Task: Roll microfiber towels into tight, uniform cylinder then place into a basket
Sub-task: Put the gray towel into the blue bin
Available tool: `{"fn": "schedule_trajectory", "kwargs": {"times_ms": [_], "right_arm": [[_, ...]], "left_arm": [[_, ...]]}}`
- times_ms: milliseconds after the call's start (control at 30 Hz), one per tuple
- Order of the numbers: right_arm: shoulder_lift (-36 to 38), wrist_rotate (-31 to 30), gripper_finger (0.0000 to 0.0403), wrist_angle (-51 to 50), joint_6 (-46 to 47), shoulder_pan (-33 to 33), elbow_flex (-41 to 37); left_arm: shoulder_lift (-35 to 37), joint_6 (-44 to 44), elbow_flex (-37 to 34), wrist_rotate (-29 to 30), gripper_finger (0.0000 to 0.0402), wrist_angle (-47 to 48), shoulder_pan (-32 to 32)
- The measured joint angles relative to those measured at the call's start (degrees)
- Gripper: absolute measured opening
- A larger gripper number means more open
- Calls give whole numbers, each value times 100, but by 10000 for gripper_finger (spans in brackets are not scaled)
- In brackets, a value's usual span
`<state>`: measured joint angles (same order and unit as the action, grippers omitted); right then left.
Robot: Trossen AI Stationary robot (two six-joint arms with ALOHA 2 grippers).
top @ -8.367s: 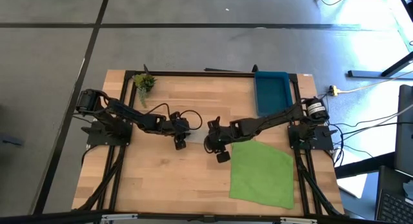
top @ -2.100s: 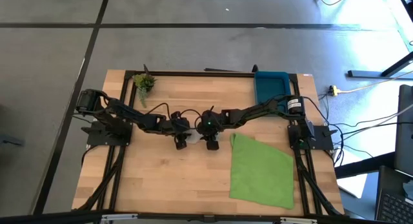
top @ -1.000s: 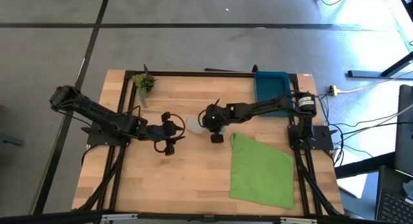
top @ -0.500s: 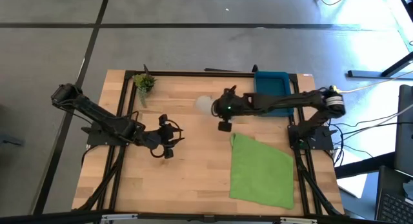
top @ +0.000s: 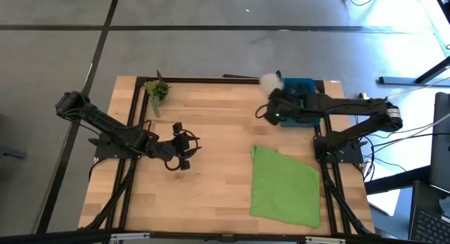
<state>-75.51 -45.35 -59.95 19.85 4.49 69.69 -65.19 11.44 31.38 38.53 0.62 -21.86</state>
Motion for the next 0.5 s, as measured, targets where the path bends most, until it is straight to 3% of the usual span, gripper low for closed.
{"fn": "schedule_trajectory", "kwargs": {"times_ms": [133,233,500], "right_arm": [[197,-537,52,-1110,1296,6,0],[219,-604,52,-1667,1992,64,-5],[221,-439,52,-1434,2327,789,-900]], "left_arm": [[0,-216,0,-5,149,-15,62],[0,-434,0,-7,149,-28,144],[0,-459,0,-10,149,-50,568]]}}
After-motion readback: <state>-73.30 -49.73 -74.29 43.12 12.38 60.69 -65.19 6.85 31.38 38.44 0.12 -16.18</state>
